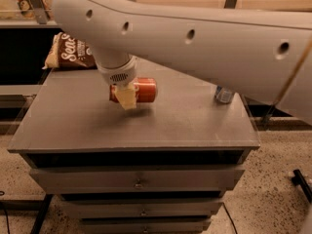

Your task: Knock coke can over

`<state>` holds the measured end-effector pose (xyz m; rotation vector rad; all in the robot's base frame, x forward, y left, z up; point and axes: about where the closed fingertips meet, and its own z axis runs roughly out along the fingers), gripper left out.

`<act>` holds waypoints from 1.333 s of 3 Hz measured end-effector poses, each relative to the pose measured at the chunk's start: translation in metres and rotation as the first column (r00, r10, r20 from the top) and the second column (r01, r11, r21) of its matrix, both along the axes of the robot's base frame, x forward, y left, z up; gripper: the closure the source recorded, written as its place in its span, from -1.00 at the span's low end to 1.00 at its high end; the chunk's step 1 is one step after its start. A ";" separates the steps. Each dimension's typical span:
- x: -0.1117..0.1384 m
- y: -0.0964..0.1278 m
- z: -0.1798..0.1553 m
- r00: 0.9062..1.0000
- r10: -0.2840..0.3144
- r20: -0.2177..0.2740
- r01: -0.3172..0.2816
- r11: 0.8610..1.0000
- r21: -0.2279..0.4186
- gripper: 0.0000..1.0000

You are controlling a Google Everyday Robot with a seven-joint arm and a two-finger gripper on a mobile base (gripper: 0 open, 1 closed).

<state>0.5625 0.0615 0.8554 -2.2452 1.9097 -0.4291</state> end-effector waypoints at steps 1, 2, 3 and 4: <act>0.004 -0.008 -0.007 0.999 -0.003 -0.037 -0.001 0.994 -0.114 0.20; 0.002 -0.010 -0.007 0.999 -0.007 -0.040 0.003 0.993 -0.118 -0.26; 0.002 -0.011 -0.007 0.999 -0.008 -0.037 0.004 0.993 -0.116 -0.73; 0.003 -0.012 -0.006 0.999 -0.009 -0.034 0.005 0.994 -0.114 -1.00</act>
Offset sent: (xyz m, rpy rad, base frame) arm 0.0031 -0.0063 -0.0063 -0.0954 0.0315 -0.0010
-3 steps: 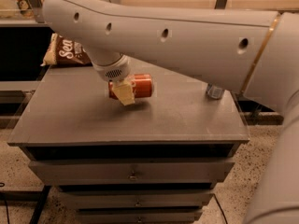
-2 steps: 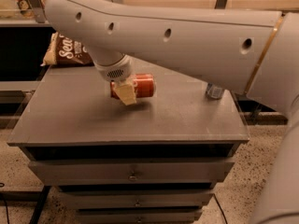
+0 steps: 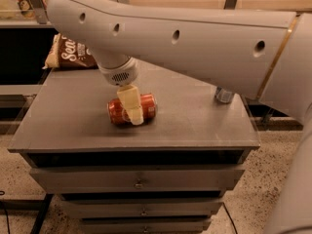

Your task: Knock coke can over

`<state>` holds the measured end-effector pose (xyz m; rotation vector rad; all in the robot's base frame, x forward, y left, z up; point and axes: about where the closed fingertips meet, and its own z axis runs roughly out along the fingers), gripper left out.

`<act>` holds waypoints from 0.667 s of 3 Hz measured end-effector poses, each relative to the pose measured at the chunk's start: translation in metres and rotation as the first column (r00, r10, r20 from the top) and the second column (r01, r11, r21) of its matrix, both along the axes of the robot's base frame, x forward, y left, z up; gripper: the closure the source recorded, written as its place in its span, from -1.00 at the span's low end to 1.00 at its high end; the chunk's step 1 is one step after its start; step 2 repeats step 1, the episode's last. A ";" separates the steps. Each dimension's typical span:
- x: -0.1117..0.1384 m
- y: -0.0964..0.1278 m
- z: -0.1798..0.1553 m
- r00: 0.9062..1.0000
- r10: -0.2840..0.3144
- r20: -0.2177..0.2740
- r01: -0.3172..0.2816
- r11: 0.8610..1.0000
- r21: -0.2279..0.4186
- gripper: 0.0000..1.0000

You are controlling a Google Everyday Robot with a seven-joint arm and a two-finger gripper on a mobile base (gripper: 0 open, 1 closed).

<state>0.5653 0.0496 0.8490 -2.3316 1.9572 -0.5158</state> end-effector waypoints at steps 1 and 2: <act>0.000 0.000 0.000 1.000 0.000 0.000 0.000 1.000 0.000 -1.00; 0.000 0.000 0.000 1.000 0.000 0.000 0.000 1.000 0.000 -1.00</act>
Offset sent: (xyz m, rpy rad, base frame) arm 0.0000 0.0000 0.0000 0.0000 0.0000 0.0000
